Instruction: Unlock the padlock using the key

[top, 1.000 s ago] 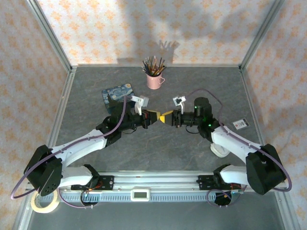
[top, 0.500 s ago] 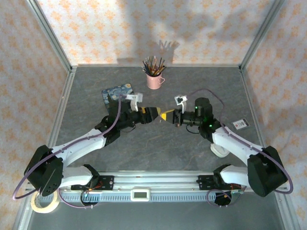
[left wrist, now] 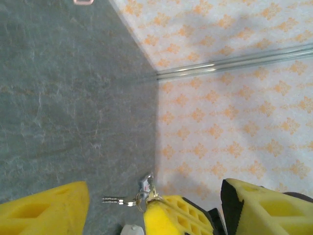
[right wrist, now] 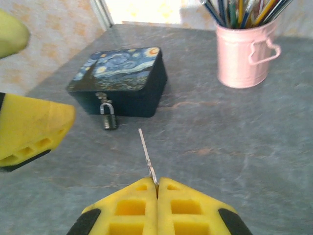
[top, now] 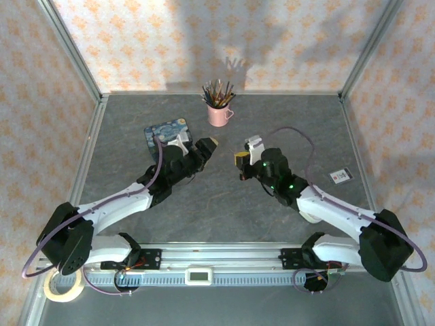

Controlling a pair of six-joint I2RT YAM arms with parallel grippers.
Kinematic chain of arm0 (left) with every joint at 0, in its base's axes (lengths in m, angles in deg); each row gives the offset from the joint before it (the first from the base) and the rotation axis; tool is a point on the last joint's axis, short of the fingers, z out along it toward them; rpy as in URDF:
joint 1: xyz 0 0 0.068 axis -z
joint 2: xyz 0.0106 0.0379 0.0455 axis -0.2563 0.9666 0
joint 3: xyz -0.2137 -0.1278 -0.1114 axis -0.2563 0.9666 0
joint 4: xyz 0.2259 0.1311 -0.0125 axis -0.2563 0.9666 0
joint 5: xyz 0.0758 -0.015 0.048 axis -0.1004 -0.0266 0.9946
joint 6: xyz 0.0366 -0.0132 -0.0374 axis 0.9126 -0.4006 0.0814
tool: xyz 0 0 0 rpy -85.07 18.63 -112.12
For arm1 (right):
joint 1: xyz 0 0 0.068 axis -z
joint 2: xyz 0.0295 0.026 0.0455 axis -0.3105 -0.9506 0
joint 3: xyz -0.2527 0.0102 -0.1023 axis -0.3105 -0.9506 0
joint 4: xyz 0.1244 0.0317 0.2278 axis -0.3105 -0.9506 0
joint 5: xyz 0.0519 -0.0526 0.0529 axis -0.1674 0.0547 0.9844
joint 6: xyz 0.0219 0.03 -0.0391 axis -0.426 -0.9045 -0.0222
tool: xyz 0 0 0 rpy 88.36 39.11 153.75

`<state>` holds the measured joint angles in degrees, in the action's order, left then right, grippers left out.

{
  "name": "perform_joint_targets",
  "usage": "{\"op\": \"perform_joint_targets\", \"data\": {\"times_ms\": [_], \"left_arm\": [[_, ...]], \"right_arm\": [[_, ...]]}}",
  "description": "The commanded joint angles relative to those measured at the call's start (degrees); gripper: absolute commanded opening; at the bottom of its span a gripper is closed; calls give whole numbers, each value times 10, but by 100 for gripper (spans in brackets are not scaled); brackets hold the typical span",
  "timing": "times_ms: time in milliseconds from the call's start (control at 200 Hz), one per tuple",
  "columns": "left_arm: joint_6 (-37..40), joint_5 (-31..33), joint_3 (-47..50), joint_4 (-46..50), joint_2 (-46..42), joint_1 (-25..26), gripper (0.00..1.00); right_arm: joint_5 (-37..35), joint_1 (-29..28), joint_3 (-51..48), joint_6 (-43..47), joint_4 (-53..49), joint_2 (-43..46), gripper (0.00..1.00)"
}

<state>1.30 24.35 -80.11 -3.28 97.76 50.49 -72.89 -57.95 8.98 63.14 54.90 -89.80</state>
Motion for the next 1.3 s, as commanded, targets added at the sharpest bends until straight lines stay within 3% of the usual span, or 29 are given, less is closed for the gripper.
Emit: {"op": "perform_joint_targets", "data": {"times_ms": [0,465,641,896,1296], "left_arm": [[-65,22,-22,-36,21,12,67],[-121,20,-42,-128,97,38,53],[-115,25,-45,-120,99,39,41],[-100,41,-47,-95,96,39,34],[-87,44,-56,-80,107,39,3]], "right_arm": [[-125,-28,5,92,59,11,0],[-174,-99,-20,219,130,-18,0],[-213,-117,-23,256,134,-34,0],[-242,-133,-36,289,152,-42,0],[-225,-134,-56,309,170,-23,0]]}}
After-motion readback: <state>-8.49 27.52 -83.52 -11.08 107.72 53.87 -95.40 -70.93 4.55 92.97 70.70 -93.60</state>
